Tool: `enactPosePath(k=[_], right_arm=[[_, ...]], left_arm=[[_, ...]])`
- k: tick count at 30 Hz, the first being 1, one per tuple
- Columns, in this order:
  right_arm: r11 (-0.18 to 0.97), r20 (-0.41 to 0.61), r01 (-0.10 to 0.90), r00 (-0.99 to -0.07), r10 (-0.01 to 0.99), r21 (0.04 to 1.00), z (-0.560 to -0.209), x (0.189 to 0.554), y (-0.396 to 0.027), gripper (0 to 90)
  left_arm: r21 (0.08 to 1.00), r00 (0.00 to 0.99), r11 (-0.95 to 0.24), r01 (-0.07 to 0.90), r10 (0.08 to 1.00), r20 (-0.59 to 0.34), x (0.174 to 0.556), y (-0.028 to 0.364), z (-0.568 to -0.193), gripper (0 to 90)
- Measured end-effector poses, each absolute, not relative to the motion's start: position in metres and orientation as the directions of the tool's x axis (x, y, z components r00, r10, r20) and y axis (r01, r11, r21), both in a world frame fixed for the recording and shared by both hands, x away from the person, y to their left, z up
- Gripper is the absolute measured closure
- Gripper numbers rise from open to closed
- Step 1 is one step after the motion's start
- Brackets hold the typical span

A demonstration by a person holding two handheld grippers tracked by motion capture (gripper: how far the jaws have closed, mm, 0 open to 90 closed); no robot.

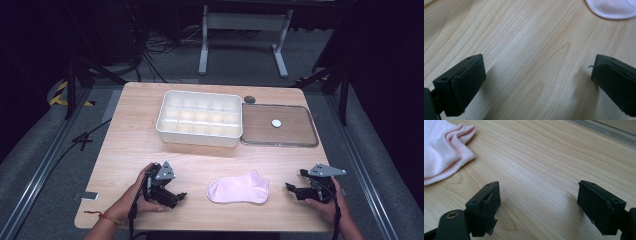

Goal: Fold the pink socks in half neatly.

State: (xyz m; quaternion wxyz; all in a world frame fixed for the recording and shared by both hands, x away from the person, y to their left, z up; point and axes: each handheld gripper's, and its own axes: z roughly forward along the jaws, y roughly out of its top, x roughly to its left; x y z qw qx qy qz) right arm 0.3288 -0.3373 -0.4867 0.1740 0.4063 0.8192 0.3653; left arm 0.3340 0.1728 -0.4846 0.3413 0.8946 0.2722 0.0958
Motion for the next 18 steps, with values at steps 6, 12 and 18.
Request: enactPosePath(k=[6, 12, 18], right_arm=[[0.403, 0.012, 0.539, -0.609, 0.793, 0.740, -0.4867, 0.3288, -0.3373, 19.1], [0.404, 0.008, 0.539, -0.607, 0.795, 0.739, -0.4867, 0.3289, -0.3371, 18.9], [0.401, 0.010, 0.542, -0.604, 0.797, 0.739, -0.4867, 0.3288, -0.3371, 18.8]], left_arm=[[0.659, 0.848, -0.632, 0.407, 0.530, -0.015, 0.3351, 0.1753, -0.4843, 0.0], [0.660, 0.848, -0.634, 0.405, 0.529, -0.012, 0.3347, 0.1760, -0.4842, 0.3], [0.660, 0.848, -0.634, 0.405, 0.529, -0.012, 0.3348, 0.1760, -0.4842, 0.3]])
